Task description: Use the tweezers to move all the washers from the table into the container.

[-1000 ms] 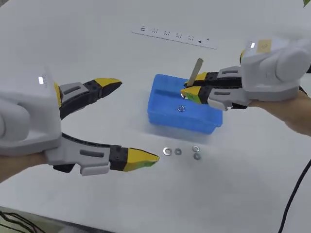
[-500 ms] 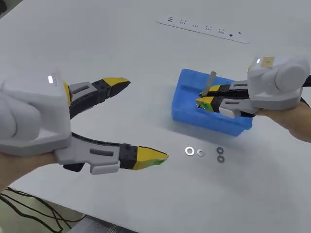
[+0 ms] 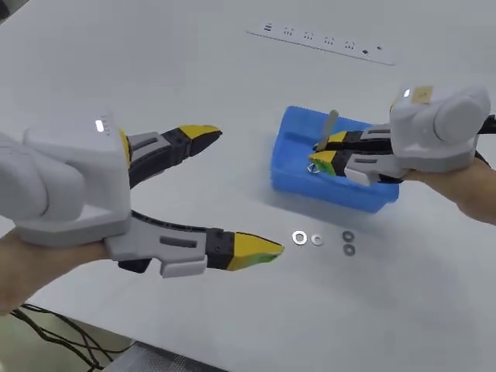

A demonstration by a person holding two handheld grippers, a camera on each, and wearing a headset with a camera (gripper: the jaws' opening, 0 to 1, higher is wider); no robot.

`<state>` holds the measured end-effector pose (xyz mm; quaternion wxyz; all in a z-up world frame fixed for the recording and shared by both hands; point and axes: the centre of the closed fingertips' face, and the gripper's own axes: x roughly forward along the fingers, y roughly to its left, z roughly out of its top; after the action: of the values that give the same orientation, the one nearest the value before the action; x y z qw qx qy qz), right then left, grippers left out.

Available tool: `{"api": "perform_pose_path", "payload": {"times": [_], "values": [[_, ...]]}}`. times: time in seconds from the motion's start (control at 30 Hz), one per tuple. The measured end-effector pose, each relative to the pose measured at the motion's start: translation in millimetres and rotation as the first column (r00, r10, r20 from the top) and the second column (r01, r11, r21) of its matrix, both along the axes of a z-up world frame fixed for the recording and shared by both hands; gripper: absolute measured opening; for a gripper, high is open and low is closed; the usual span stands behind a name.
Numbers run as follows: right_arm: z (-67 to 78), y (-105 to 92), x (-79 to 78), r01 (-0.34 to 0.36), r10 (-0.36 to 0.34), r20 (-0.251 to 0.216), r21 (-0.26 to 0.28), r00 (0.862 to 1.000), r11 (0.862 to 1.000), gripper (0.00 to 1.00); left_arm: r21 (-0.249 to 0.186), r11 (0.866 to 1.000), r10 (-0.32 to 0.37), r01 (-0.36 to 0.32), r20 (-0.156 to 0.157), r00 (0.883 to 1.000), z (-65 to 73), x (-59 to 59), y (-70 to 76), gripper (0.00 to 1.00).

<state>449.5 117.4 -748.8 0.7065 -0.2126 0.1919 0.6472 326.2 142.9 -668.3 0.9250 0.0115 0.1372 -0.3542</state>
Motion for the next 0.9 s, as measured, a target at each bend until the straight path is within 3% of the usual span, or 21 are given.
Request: {"api": "perform_pose_path", "payload": {"times": [0.1, 0.27, 0.4, 0.47, 0.57, 0.77, 0.8, 0.83, 0.9], "values": [[7.9, -2.6, 4.4, 0.022, -0.022, -0.003, 0.020, 1.000, 1.000, 0.10, 0.006, 1.000, -0.010, 0.011, -0.005, 1.000, 0.3, 0.2, -1.1, 0.95], [13.8, -5.4, 4.0, 0.028, -0.028, 0.009, 0.006, 1.000, 1.000, 0.08, 0.004, 1.000, -0.027, 0.027, 0.002, 1.000, 2.9, 5.6, -2.9, 0.94], [19.3, -7.0, 0.6, 0.001, 0.001, 0.079, -0.030, 0.997, 1.000, 0.07, 0.039, 0.997, -0.071, 0.071, -0.005, 0.997, -1.5, 12.6, -4.6, 0.93], [24.1, -6.2, -1.7, -0.003, 0.005, 0.082, -0.022, 0.997, 1.000, 0.07, 0.041, 0.996, -0.075, 0.075, 0.000, 0.997, -0.7, 20.4, -3.7, 0.92], [28.2, -4.9, -5.5, -0.013, 0.014, 0.082, -0.016, 0.997, 1.000, 0.07, 0.001, 0.997, -0.071, 0.071, 0.012, 0.997, 5.2, 38.8, -4.0, 0.90], [25.3, -3.7, -21.6, -0.072, 0.075, 0.092, -0.046, 0.993, 0.996, 0.07, 0.014, 0.993, -0.120, 0.120, 0.041, 0.992, 14.5, 66.2, -19.3, 0.78], [24.5, -3.7, -23.5, -0.083, 0.088, 0.099, -0.053, 0.991, 0.995, 0.08, 0.026, 0.990, -0.140, 0.139, 0.055, 0.989, 17.0, 70.7, -24.8, 0.78], [22.5, -4.2, -25.9, -0.108, 0.117, 0.123, -0.074, 0.985, 0.991, 0.08, 0.052, 0.986, -0.164, 0.161, 0.055, 0.985, 16.5, 73.7, -29.5, 0.77], [21.0, -3.8, -29.3, -0.120, 0.130, 0.128, -0.082, 0.983, 0.989, 0.08, 0.093, 0.977, -0.197, 0.191, 0.055, 0.979, 14.6, 76.4, -35.5, 0.72]]}}
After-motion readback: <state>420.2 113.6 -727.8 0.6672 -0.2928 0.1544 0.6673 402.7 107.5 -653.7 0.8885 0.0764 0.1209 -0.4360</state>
